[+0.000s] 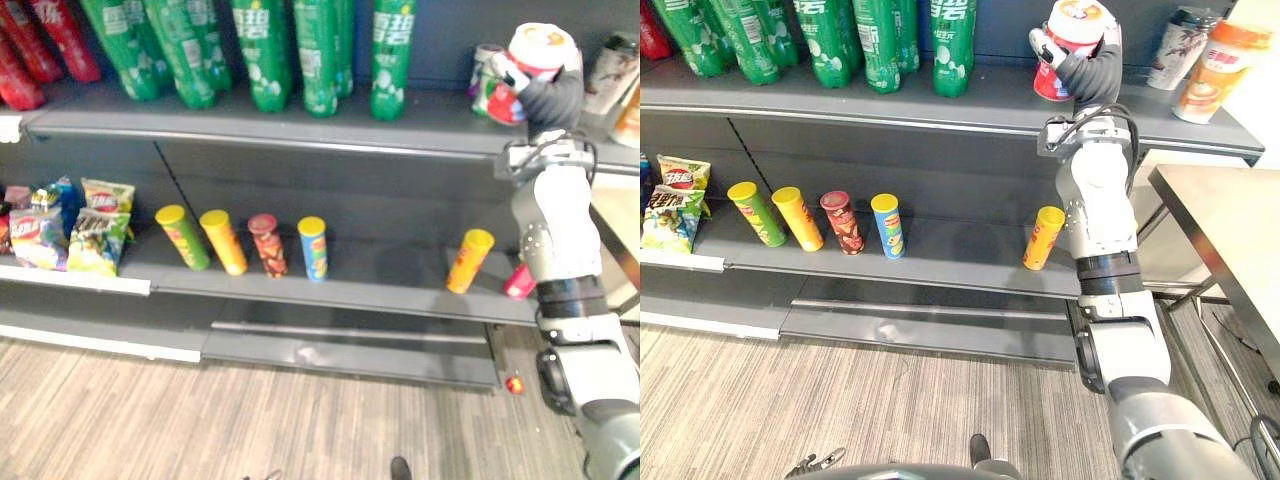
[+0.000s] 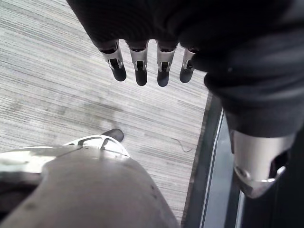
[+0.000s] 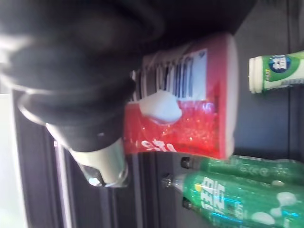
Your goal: Put the gum and the chips on the shelf.
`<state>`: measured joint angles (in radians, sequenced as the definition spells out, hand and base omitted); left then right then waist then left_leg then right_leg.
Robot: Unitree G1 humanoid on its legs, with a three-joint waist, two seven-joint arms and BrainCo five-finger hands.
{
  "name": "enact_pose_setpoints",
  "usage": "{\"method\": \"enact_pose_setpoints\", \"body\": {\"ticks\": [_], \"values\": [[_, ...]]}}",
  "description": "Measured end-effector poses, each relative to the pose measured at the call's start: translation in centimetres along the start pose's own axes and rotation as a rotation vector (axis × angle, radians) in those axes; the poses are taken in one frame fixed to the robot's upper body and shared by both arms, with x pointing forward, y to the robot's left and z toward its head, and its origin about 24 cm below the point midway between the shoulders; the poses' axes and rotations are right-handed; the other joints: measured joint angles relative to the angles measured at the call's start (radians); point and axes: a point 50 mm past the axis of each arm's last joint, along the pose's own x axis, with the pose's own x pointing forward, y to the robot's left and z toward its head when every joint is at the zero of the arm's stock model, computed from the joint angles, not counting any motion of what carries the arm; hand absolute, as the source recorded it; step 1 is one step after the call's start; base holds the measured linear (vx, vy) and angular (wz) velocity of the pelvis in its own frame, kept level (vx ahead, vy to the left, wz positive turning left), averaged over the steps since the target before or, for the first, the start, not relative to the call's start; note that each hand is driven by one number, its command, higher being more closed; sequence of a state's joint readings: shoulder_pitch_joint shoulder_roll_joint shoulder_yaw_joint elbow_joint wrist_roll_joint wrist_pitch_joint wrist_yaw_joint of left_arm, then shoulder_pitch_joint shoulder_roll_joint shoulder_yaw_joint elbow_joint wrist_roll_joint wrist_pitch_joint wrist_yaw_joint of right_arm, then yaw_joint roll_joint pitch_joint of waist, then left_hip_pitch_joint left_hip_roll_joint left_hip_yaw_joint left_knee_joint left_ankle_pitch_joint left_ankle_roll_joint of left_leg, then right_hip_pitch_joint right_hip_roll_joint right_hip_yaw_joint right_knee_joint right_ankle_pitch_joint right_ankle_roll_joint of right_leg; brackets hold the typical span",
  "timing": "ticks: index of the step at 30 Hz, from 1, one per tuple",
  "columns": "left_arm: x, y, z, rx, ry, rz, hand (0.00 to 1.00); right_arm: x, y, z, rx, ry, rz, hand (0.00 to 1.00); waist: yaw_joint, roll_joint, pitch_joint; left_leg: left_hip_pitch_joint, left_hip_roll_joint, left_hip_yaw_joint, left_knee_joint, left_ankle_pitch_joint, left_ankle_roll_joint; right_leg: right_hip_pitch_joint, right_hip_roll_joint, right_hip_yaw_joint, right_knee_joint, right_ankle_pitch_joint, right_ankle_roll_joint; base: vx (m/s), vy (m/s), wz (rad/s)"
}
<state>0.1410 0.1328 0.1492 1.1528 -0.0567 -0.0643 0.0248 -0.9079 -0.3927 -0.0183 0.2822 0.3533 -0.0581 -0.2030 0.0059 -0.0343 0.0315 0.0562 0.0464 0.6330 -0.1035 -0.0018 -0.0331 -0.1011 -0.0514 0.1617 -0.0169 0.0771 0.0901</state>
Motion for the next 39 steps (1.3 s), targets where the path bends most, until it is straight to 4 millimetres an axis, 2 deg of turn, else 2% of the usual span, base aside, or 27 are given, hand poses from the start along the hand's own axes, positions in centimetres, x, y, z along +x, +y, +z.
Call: {"method": "enact_pose_setpoints", "body": {"ticks": [6, 10, 18, 24, 39], "values": [[0.1, -0.4, 0.3, 0.002, -0.002, -0.004, 0.0, 0.4, 0.1, -0.8, -0.028, 0.046, -0.023, 1.0, 0.004, 0.015, 0.011, -0.012, 0.002, -0.022, 0.0, 0.008, 0.012, 0.0, -0.002, -0.022, -0.006, 0.0, -0.001, 0.0, -0.038, 0.11], [0.2, -0.7, 0.7, 0.0, -0.009, -0.009, 0.0, 0.5, -0.9, -0.9, -0.046, 0.053, -0.063, 1.0, 0.003, 0.027, 0.02, -0.021, 0.002, -0.043, 0.0, 0.012, 0.017, 0.002, -0.004, -0.044, -0.008, 0.0, -0.002, -0.01, -0.036, 0.15], [0.2, -0.9, 0.9, 0.003, -0.015, -0.012, 0.0, 0.5, -3.0, -1.2, -0.064, 0.066, -0.171, 1.0, -0.001, 0.033, 0.036, -0.035, 0.002, -0.066, 0.0, 0.015, 0.013, 0.001, -0.008, -0.067, -0.013, -0.001, -0.003, -0.01, -0.033, 0.08], [0.3, -1.0, 1.2, 0.021, -0.023, -0.017, 0.0, 0.2, -3.8, -2.9, -0.084, 0.14, -0.217, 1.0, 0.002, 0.032, 0.039, -0.038, 0.002, -0.07, 0.0, 0.02, 0.019, 0.002, -0.009, -0.073, -0.019, -0.001, -0.003, 0.0, -0.021, 0.02], [0.4, -1.0, 2.4, 0.025, -0.056, -0.019, 0.0, 2.3, -4.9, -1.4, -0.12, 0.119, -0.279, 1.0, 0.003, 0.027, 0.075, -0.056, -0.001, -0.106, 0.0, 0.021, 0.019, 0.002, -0.018, -0.11, -0.026, -0.003, -0.005, 0.0, -0.023, 0.07]]}}
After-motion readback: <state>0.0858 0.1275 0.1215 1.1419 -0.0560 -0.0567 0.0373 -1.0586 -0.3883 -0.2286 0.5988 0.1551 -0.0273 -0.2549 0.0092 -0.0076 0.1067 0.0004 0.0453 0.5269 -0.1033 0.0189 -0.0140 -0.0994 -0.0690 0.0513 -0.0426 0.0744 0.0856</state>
